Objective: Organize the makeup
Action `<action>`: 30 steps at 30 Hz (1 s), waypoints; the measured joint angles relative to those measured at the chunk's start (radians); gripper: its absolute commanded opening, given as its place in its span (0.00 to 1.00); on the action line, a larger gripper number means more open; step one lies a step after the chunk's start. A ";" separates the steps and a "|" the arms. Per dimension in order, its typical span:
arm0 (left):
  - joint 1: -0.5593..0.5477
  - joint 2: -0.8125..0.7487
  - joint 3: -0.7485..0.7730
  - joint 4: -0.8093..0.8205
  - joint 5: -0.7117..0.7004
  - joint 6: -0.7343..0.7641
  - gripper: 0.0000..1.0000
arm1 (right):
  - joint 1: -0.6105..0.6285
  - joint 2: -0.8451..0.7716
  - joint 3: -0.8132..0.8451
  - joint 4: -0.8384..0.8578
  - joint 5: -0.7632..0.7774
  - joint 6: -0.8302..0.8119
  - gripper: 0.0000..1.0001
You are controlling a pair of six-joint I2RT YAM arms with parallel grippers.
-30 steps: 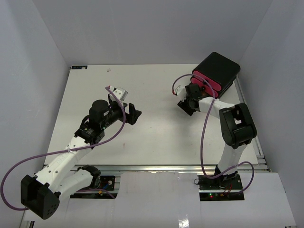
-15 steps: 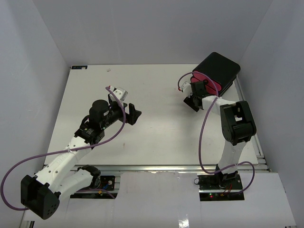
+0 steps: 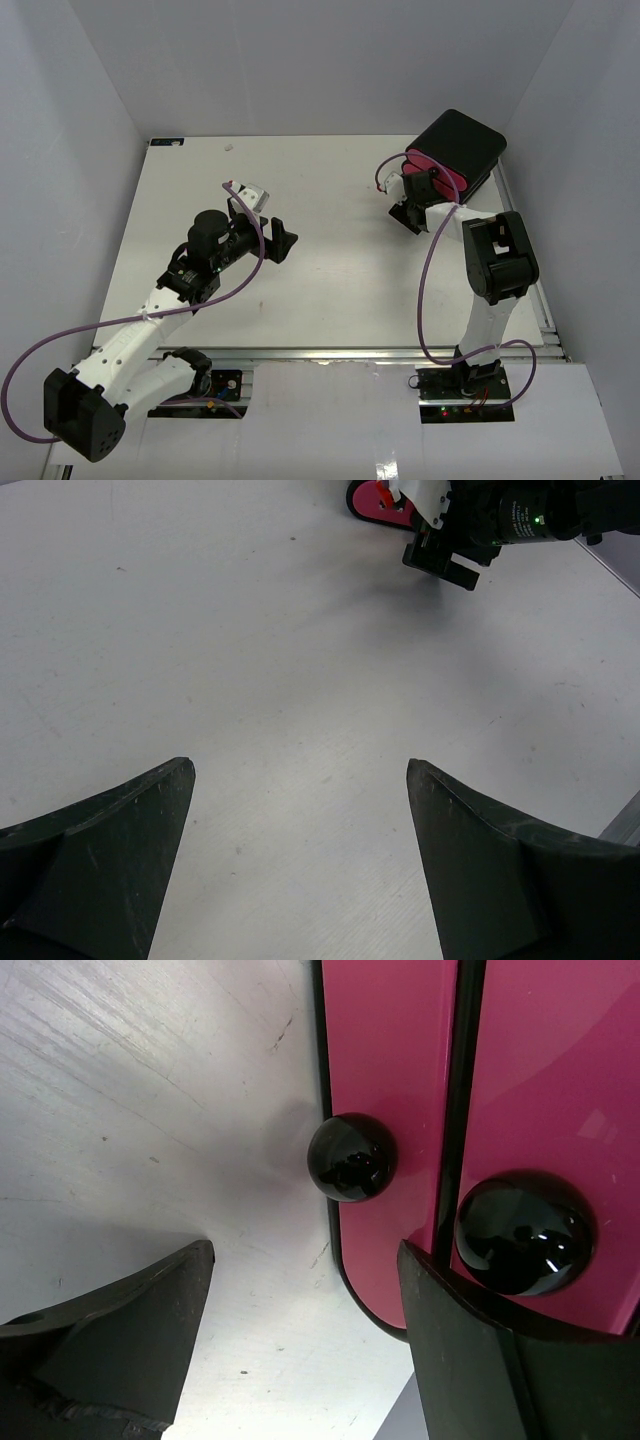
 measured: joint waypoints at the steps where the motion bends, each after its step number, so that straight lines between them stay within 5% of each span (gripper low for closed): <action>1: 0.000 0.000 0.000 0.000 0.000 0.000 0.98 | -0.001 -0.001 -0.001 0.000 -0.002 -0.001 0.82; 5: 0.000 0.000 0.000 0.000 0.000 0.003 0.98 | -0.011 -0.046 -0.010 -0.071 -0.137 0.017 0.92; 9: 0.000 0.000 0.000 0.000 0.001 0.006 0.98 | -0.021 -0.206 -0.010 -0.281 -0.413 0.069 0.90; 17: 0.000 -0.001 0.000 0.000 0.016 0.010 0.98 | -0.053 -0.766 -0.050 -0.452 -0.759 0.180 0.90; 23: 0.000 -0.039 0.000 -0.003 0.055 0.001 0.98 | -0.095 -1.079 -0.110 -0.448 -0.672 0.337 0.90; 30: 0.000 -0.173 -0.004 -0.022 0.079 -0.002 0.98 | -0.096 -1.195 -0.205 -0.457 -0.505 0.503 0.90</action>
